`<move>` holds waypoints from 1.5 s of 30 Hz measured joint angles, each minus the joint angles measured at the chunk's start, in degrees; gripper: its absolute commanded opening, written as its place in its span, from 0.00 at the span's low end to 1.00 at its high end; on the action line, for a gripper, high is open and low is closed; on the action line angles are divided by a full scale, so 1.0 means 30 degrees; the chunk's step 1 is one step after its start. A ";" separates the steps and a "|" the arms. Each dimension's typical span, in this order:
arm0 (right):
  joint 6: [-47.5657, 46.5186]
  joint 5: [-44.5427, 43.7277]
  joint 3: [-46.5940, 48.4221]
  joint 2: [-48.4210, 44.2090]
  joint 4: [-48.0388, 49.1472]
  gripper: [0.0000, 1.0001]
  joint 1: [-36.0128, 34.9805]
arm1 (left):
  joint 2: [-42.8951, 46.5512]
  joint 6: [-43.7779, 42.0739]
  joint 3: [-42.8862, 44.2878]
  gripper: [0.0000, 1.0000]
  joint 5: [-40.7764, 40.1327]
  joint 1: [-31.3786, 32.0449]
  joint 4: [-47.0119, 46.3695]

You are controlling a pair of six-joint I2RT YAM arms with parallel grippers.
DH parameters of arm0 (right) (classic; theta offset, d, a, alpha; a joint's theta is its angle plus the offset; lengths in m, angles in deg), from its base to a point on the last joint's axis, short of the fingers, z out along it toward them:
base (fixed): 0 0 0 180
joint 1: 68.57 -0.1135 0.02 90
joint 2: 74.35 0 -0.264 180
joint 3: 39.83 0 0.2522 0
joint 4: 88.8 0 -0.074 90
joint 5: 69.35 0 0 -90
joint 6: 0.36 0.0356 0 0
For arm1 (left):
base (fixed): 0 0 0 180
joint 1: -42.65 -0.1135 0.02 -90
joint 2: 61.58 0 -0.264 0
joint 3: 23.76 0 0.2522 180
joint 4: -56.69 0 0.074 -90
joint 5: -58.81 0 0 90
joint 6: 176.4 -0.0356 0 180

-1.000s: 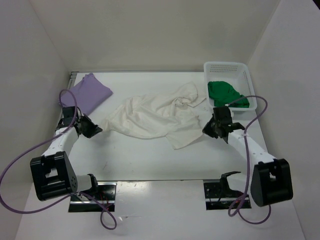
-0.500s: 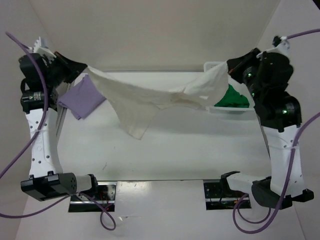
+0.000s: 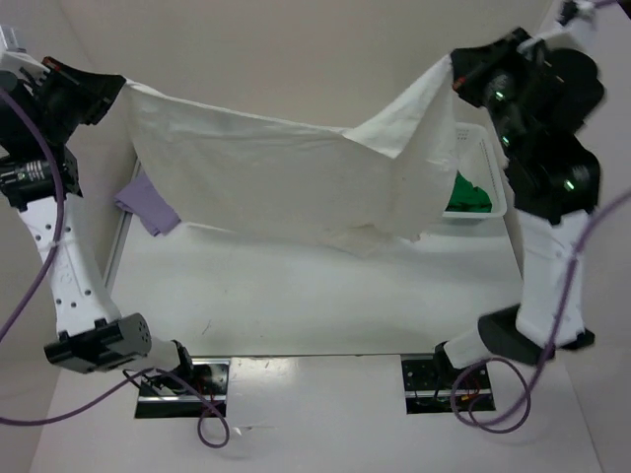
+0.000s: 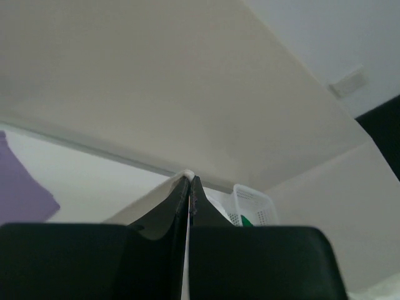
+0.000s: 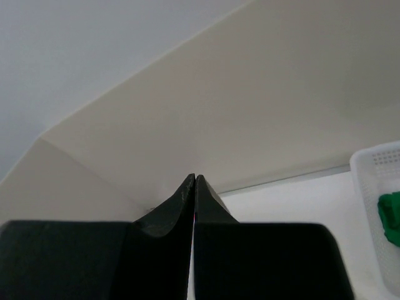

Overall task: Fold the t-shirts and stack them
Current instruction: Flatten out the crumpled T-shirt at the center of the board.

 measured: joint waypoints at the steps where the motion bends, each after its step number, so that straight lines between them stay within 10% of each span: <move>1: -0.0102 0.0160 0.0707 0.1326 0.0131 0.00 -0.0044 | -0.0452 0.0058 -0.0240 0.00 -0.0029 -0.0087 -0.0131; 10: -0.0401 0.1515 0.7235 1.4163 0.0262 0.00 -0.0284 | -0.6892 0.0597 -0.0546 0.00 -0.0707 -0.0168 0.0131; 25: -0.1166 0.0525 0.6929 0.5807 0.4903 0.00 -0.1195 | -0.4612 0.1530 0.6382 0.00 -0.1188 -0.0721 -0.3585; 30: -0.1195 -0.0073 -0.0131 0.2091 0.5268 0.00 -0.1195 | -0.4459 0.0954 0.2608 0.00 -0.1027 -0.0794 -0.3920; 40: 0.1676 0.0991 -2.2535 -0.3832 0.2761 0.00 -0.0918 | 0.1486 -0.0423 -1.4564 0.00 -0.1333 -0.0852 -0.2463; 45: 0.4014 0.3155 -2.8064 -0.9041 0.0517 0.00 -0.0809 | 0.4692 -0.1836 -1.9278 0.00 -0.1443 -0.0670 -0.0758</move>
